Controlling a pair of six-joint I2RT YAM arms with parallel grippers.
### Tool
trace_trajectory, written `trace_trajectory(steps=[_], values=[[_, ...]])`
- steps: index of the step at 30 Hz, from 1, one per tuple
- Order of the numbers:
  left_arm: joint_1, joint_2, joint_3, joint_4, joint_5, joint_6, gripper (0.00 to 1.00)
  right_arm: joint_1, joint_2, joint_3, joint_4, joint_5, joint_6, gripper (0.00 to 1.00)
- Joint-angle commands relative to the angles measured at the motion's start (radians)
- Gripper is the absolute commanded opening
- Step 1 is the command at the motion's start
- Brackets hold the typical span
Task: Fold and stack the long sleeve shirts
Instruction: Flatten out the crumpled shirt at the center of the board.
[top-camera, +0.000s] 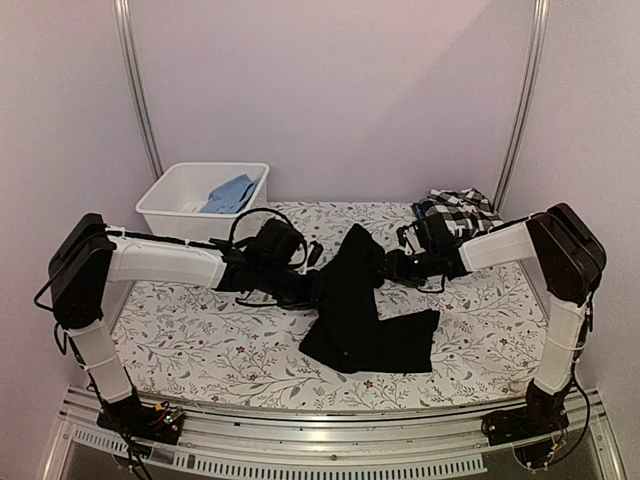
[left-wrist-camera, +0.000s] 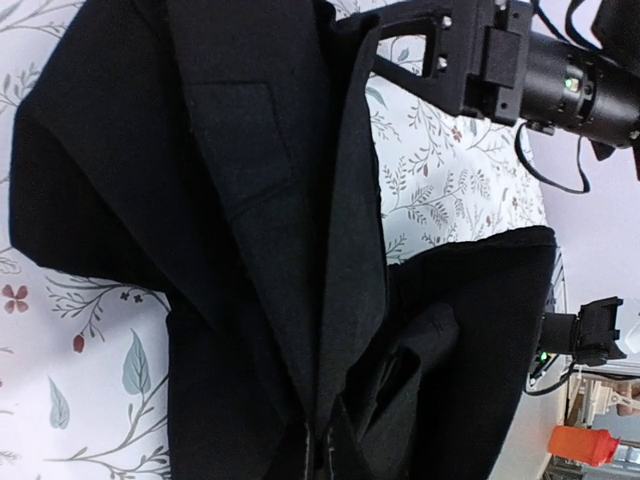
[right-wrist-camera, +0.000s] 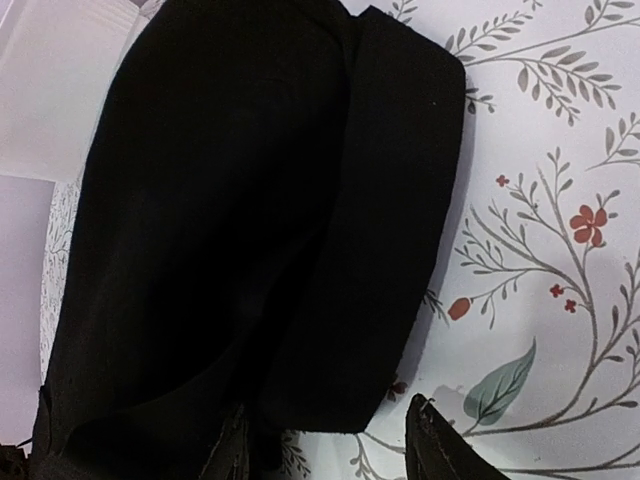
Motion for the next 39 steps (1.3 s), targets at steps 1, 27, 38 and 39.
trace_trajectory(steps=[1, 27, 38, 39], values=[[-0.012, -0.019, 0.024, -0.015, -0.007, 0.029, 0.0, 0.023, 0.083, 0.047, 0.029, -0.011, 0.047, 0.5], [-0.024, -0.459, -0.127, -0.258, -0.129, 0.046, 0.0, -0.005, -0.171, 0.526, -0.544, 0.467, -0.347, 0.0], [-0.002, -0.495, -0.093, -0.336, -0.194, 0.048, 0.0, -0.005, -0.174, 0.83, -0.701, 0.499, -0.529, 0.0], [0.005, -0.475, -0.083, -0.345, -0.203, 0.05, 0.0, -0.005, -0.155, 0.862, -0.711, 0.506, -0.534, 0.0]])
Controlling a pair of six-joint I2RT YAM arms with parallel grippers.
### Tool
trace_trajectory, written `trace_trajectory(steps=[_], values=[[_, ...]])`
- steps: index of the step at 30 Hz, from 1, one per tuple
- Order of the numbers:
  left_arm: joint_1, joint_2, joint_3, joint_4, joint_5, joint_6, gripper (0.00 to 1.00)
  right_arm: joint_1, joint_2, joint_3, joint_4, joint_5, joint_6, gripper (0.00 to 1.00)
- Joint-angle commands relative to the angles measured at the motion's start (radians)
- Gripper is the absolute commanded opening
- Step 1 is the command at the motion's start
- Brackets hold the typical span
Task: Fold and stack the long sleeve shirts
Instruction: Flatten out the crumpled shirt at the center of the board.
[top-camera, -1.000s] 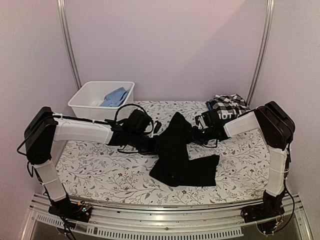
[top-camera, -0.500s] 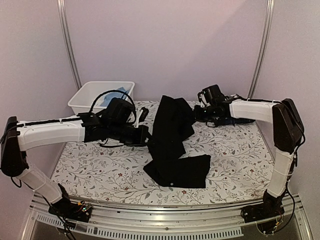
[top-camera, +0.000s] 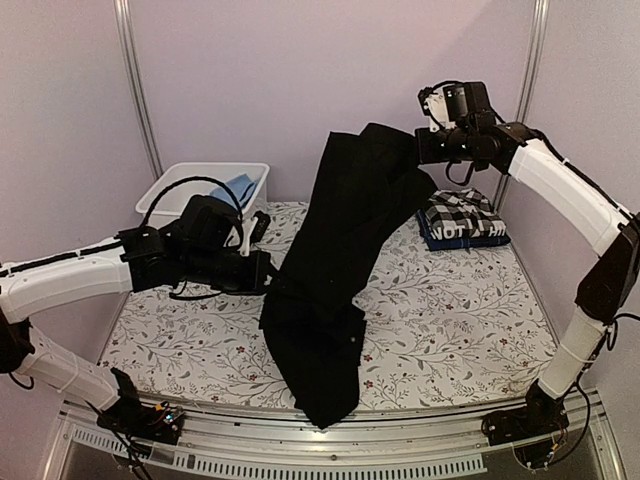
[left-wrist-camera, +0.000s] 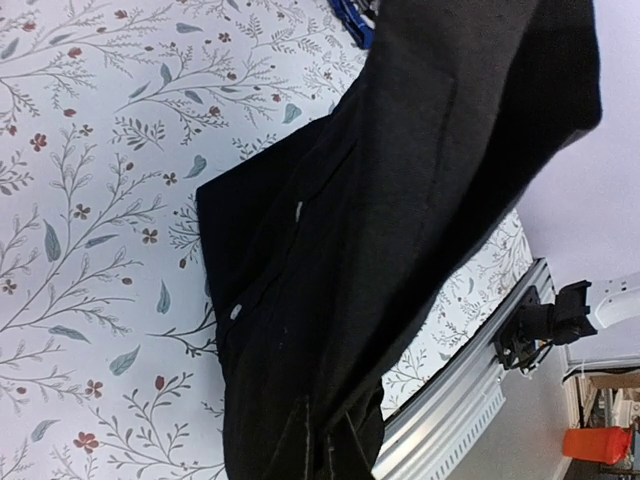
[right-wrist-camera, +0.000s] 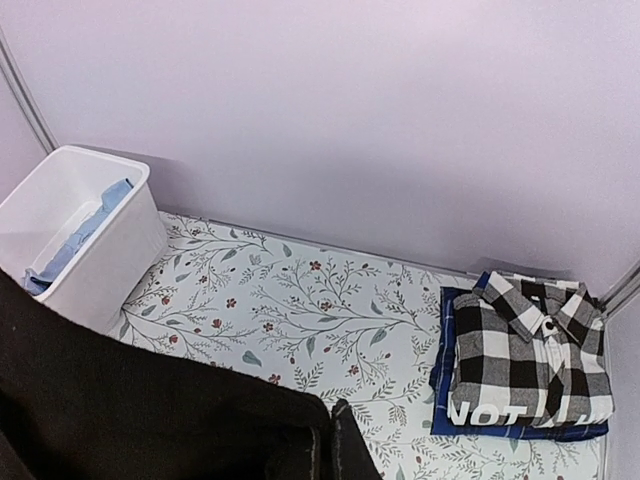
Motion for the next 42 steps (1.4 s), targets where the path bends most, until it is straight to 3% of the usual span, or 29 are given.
trace_trajectory(steps=[1, 5, 7, 8, 12, 14, 16, 24, 29, 33, 38, 42], values=[[0.026, 0.062, 0.048, -0.071, -0.039, 0.014, 0.0, -0.005, 0.09, 0.138, -0.062, 0.042, -0.087, 0.0], [0.113, 0.127, 0.036, -0.048, 0.022, 0.04, 0.01, -0.012, 0.204, 0.242, -0.053, -0.023, -0.099, 0.0], [0.165, 0.155, 0.013, -0.014, 0.053, 0.054, 0.15, -0.012, 0.278, 0.287, -0.045, -0.046, -0.096, 0.07], [0.193, 0.17, 0.007, -0.001, 0.064, 0.063, 0.17, -0.013, 0.329, 0.308, -0.039, -0.056, -0.092, 0.1], [0.29, 0.251, 0.0, 0.031, 0.098, 0.11, 0.43, -0.013, 0.471, 0.416, -0.067, -0.106, -0.066, 0.38], [0.306, 0.272, 0.005, 0.03, 0.12, 0.123, 0.49, -0.005, 0.498, 0.427, -0.089, -0.12, -0.046, 0.56], [0.306, 0.26, -0.01, 0.046, 0.152, 0.126, 0.51, 0.02, 0.484, 0.388, -0.087, -0.102, -0.042, 0.63], [0.293, 0.22, -0.15, 0.076, 0.168, 0.1, 0.53, 0.125, 0.243, -0.07, 0.1, -0.218, 0.017, 0.68], [0.221, 0.2, -0.214, 0.133, 0.167, 0.076, 0.65, 0.236, 0.147, -0.309, 0.182, -0.197, 0.07, 0.68], [0.124, 0.198, -0.17, 0.145, 0.063, 0.053, 0.68, 0.29, 0.09, -0.461, 0.256, -0.116, 0.129, 0.68], [0.06, 0.279, -0.075, 0.139, -0.042, 0.041, 0.69, 0.333, -0.006, -0.655, 0.385, -0.127, 0.224, 0.67], [0.03, 0.389, 0.036, 0.116, -0.066, 0.059, 0.69, 0.42, -0.022, -0.703, 0.417, -0.08, 0.226, 0.66]])
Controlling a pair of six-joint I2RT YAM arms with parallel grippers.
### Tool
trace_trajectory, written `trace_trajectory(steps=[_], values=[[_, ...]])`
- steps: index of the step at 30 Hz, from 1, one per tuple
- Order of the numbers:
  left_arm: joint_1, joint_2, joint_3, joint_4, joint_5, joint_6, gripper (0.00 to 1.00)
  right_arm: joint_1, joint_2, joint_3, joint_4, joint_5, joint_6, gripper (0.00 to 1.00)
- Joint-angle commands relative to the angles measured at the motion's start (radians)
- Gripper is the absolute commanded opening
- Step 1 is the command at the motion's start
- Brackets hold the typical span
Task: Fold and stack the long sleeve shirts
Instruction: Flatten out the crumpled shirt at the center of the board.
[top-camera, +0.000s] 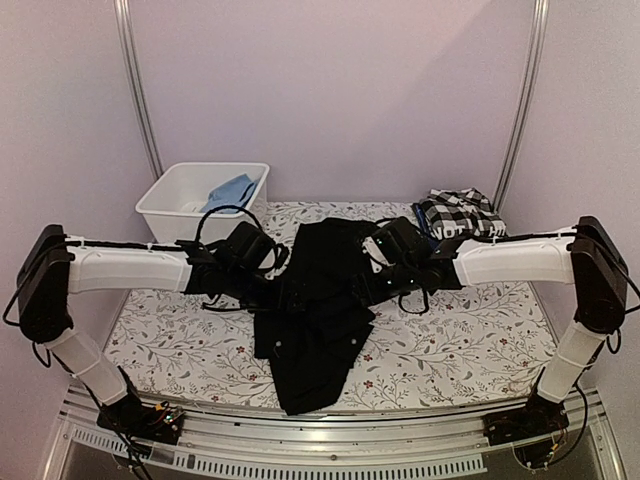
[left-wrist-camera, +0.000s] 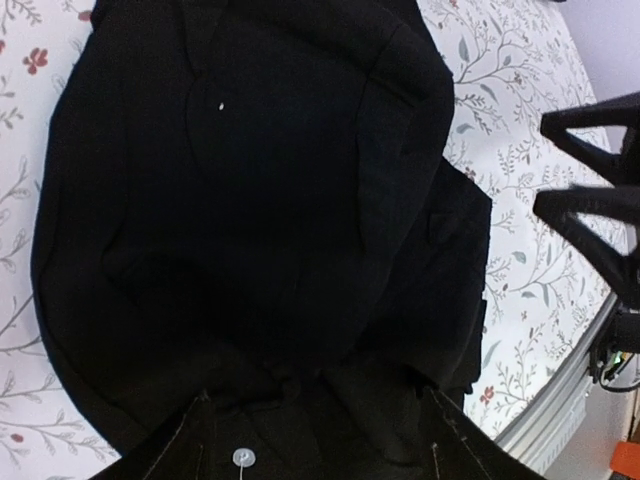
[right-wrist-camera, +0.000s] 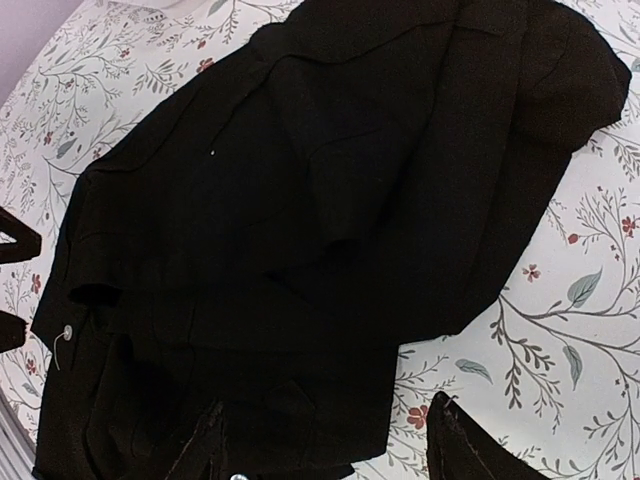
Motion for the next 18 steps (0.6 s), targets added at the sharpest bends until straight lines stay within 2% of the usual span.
trace_trajectory(steps=[1, 4, 6, 8, 15, 18], values=[[-0.036, 0.126, 0.117, -0.001, -0.077, 0.013, 0.69, 0.1, -0.055, -0.042, 0.118, 0.067, 0.04, 0.66], [-0.048, 0.189, 0.176, -0.035, -0.108, 0.017, 0.69, 0.148, -0.053, -0.063, 0.139, 0.078, 0.037, 0.66], [-0.051, 0.21, 0.202, -0.072, -0.155, 0.013, 0.64, 0.176, -0.045, -0.06, 0.141, 0.079, 0.028, 0.66], [-0.049, 0.205, 0.205, -0.09, -0.201, 0.008, 0.55, 0.196, -0.017, -0.043, 0.136, 0.07, 0.016, 0.66], [-0.017, 0.134, 0.166, -0.095, -0.251, 0.004, 0.1, 0.251, 0.086, 0.043, 0.091, 0.062, -0.023, 0.62], [0.004, 0.103, 0.144, -0.091, -0.245, 0.005, 0.04, 0.254, 0.118, 0.058, 0.061, 0.085, -0.014, 0.6]])
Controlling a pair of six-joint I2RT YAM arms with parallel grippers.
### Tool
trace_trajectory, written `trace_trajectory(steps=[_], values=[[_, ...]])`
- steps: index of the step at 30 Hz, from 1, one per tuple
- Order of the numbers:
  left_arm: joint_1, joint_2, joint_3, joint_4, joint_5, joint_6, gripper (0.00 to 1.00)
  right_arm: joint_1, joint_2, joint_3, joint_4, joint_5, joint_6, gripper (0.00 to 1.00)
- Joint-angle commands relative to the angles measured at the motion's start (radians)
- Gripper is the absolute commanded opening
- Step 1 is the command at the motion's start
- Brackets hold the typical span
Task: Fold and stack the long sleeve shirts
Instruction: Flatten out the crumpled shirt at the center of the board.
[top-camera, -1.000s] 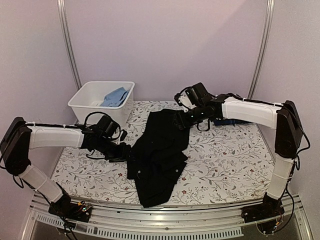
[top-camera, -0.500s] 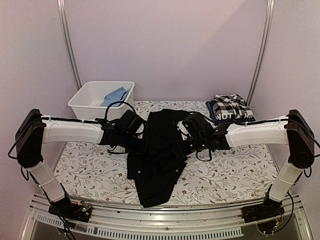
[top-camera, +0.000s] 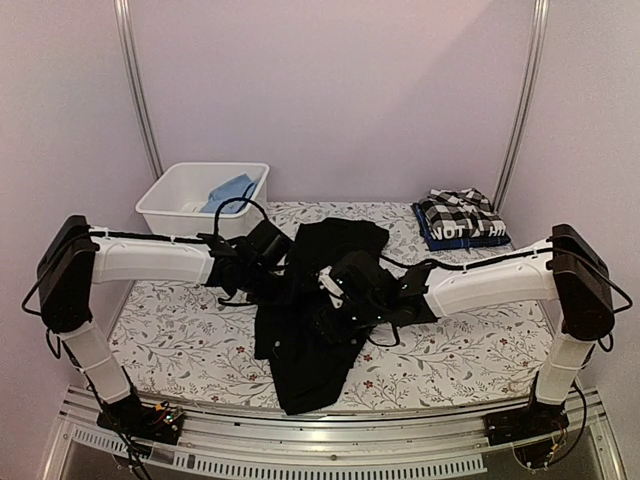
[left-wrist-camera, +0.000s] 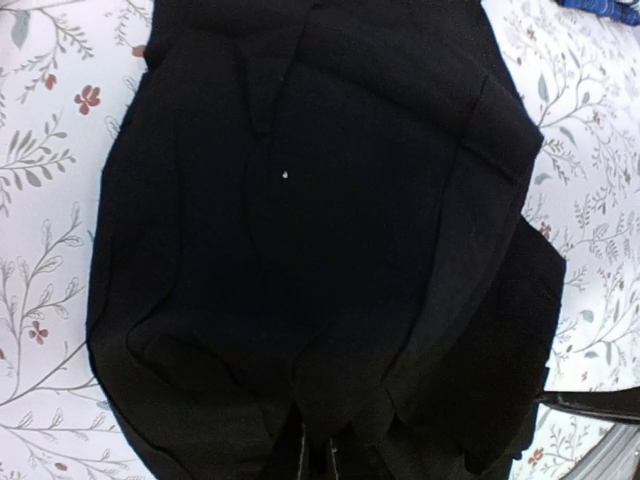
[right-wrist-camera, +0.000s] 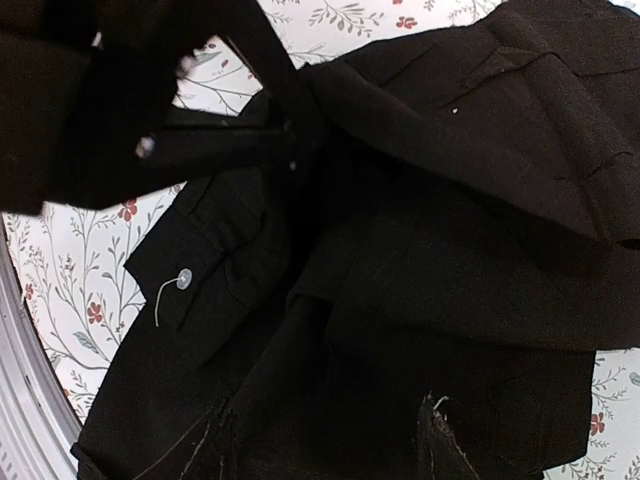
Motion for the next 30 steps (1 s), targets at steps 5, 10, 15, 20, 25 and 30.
trace_trajectory(steps=[5, 10, 15, 20, 25, 30], values=[[0.068, -0.123, -0.068, 0.012, 0.007, 0.003, 0.0, 0.013, 0.076, 0.052, -0.065, 0.045, 0.018, 0.53], [0.113, -0.161, -0.095, 0.015, 0.029, 0.01, 0.0, 0.013, 0.099, 0.045, -0.074, 0.032, 0.041, 0.47], [0.171, -0.209, -0.129, 0.013, 0.042, 0.023, 0.0, 0.013, 0.094, 0.03, -0.089, 0.069, 0.07, 0.25], [0.238, -0.256, -0.161, 0.008, 0.054, 0.041, 0.0, -0.001, 0.062, 0.026, -0.144, 0.163, 0.106, 0.05], [0.318, -0.284, -0.166, -0.015, 0.069, 0.07, 0.0, -0.068, -0.021, 0.008, -0.218, 0.238, 0.141, 0.0], [0.409, -0.308, -0.162, -0.021, 0.103, 0.099, 0.0, -0.166, -0.156, -0.024, -0.284, 0.312, 0.149, 0.0]])
